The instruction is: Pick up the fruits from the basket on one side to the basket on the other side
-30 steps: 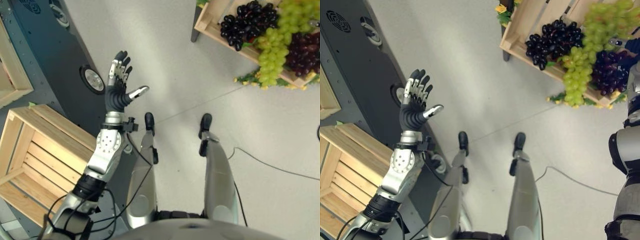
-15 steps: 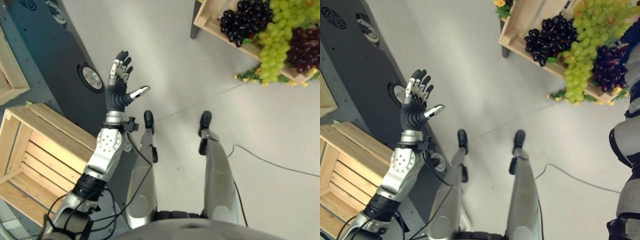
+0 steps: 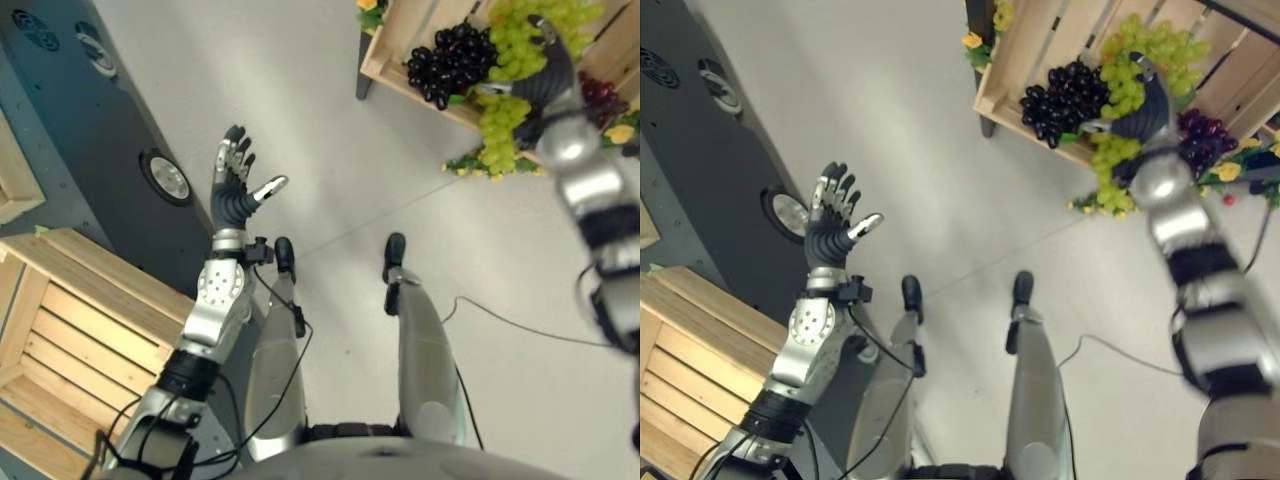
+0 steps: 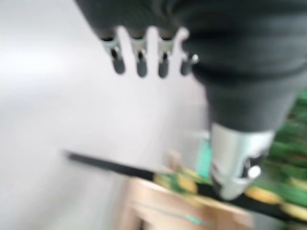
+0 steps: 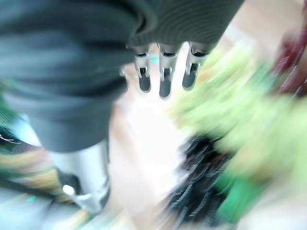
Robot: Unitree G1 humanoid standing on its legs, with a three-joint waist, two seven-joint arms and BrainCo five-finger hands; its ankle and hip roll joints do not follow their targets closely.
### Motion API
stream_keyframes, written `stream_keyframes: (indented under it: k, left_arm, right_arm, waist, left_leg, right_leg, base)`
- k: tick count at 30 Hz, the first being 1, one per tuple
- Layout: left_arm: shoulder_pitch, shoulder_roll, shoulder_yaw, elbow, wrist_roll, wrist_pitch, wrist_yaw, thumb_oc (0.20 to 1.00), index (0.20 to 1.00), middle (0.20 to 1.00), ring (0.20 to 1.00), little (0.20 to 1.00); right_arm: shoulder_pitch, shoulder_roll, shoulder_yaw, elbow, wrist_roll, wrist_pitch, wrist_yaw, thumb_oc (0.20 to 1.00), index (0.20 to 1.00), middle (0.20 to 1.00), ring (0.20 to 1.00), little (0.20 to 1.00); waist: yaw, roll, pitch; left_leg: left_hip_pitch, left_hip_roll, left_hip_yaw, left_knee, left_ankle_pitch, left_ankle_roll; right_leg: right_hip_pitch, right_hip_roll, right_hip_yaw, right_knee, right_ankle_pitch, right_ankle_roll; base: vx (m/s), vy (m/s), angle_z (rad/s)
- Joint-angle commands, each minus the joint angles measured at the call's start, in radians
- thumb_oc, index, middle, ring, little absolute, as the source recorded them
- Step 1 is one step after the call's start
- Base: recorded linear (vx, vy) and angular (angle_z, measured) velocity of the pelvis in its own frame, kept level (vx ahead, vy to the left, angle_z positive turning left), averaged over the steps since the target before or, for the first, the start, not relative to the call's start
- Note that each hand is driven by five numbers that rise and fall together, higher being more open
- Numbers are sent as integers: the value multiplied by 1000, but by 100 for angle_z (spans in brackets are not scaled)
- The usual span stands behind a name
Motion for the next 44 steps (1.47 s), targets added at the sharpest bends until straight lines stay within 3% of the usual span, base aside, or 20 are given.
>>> stream_keyframes:
  k: [1,9,12,13,14,16,21,24,25,28,32,35,44]
  left_arm:
    - [34,16,-4,161,87,-14,-14,1000,1000,1000,1000,1000]
    - [122,-56,31,563,110,39,-107,1000,1000,1000,1000,1000]
    - [144,-78,56,637,132,58,-152,1000,1000,1000,1000,1000]
    - [144,-78,56,637,132,58,-152,1000,1000,1000,1000,1000]
    - [166,-86,65,662,150,60,-177,1000,1000,1000,1000,1000]
    - [181,-83,58,648,160,61,-199,1000,1000,1000,1000,1000]
    - [212,-81,27,641,237,73,-230,1000,1000,1000,1000,1000]
    - [206,-74,10,642,282,80,-235,1000,1000,1000,1000,1000]
    - [200,-67,-14,636,315,85,-236,1000,1000,1000,1000,1000]
    - [194,-57,-5,662,344,89,-236,1000,1000,1000,1000,1000]
    - [179,-37,3,695,377,91,-245,1000,1000,1000,1000,1000]
    - [186,-40,36,732,354,99,-247,1000,1000,1000,1000,1000]
    - [196,-97,52,792,339,109,-244,1000,1000,1000,1000,1000]
  right_arm:
    - [70,-21,24,-46,-13,-82,90,1000,1000,1000,1000,1000]
    - [315,40,52,-68,23,-80,248,1000,1000,1000,1000,1000]
    - [413,47,28,-41,9,-69,268,1000,1000,1000,1000,1000]
    - [413,47,27,-41,9,-69,268,1000,1000,1000,1000,1000]
    - [463,79,10,2,-2,-54,278,1000,1000,1000,1000,1000]
    - [528,128,-41,86,-6,-46,256,1000,1000,1000,1000,1000]
    - [644,263,-164,366,-5,-29,181,1000,1000,1000,1000,1000]
    - [657,305,-187,460,-12,-13,157,1000,1000,1000,1000,1000]
    - [654,329,-198,534,-29,1,138,1000,1000,1000,1000,1000]
    - [637,369,-202,570,-19,9,130,1000,1000,1000,1000,1000]
    - [616,384,-169,588,-31,16,150,1000,1000,1000,1000,1000]
    - [617,390,-167,598,-16,15,167,1000,1000,1000,1000,1000]
    - [617,393,-175,693,-4,28,173,1000,1000,1000,1000,1000]
  waist:
    - [18,-17,1]
    - [18,10,-92]
    - [-19,1,-129]
    - [-19,1,-131]
    - [-21,-2,-166]
    - [-33,-8,-210]
    - [-44,-19,-307]
    - [-44,-32,-328]
    - [-39,-40,-339]
    - [-37,-50,-335]
    - [-20,-51,-333]
    - [6,-67,-362]
    - [13,-73,-416]
  left_leg:
    - [141,-10,-42,-9,-41,-37]
    - [235,-3,-67,-33,-16,-40]
    - [279,11,40,49,-64,-13]
    - [276,11,40,49,-62,-13]
    - [324,-8,26,90,-112,-12]
    - [375,-19,28,94,-165,-5]
    - [420,-39,26,22,-186,26]
    - [439,-64,17,-7,-192,40]
    - [454,-96,-1,-47,-190,60]
    - [482,-115,18,-92,-182,74]
    - [473,-121,13,-85,-174,97]
    - [462,-136,20,-80,-175,100]
    - [462,-125,29,-64,-179,82]
  right_leg:
    - [153,28,-24,-181,95,49]
    - [301,13,-83,-179,51,42]
    - [353,-37,-128,-193,55,40]
    - [352,-36,-128,-197,59,40]
    - [382,-36,-136,-217,66,42]
    - [406,-48,-152,-226,77,50]
    - [478,-86,-188,-274,126,87]
    - [494,-106,-188,-291,156,104]
    - [493,-129,-187,-297,191,125]
    - [473,-144,-158,-271,221,145]
    - [492,-86,-84,-190,163,132]
    - [563,-60,-89,-248,110,117]
    - [644,-42,-74,-416,114,112]
  base:
    - [55,-91,21]
    - [50,-68,26]
    - [-16,-2,67]
    - [24,-13,53]
    - [37,-29,33]
    - [49,8,53]
    - [61,143,74]
    - [-19,210,32]
    - [-38,261,27]
    - [-62,246,17]
    - [-64,161,-12]
    - [2,26,-4]
    - [36,-58,-3]
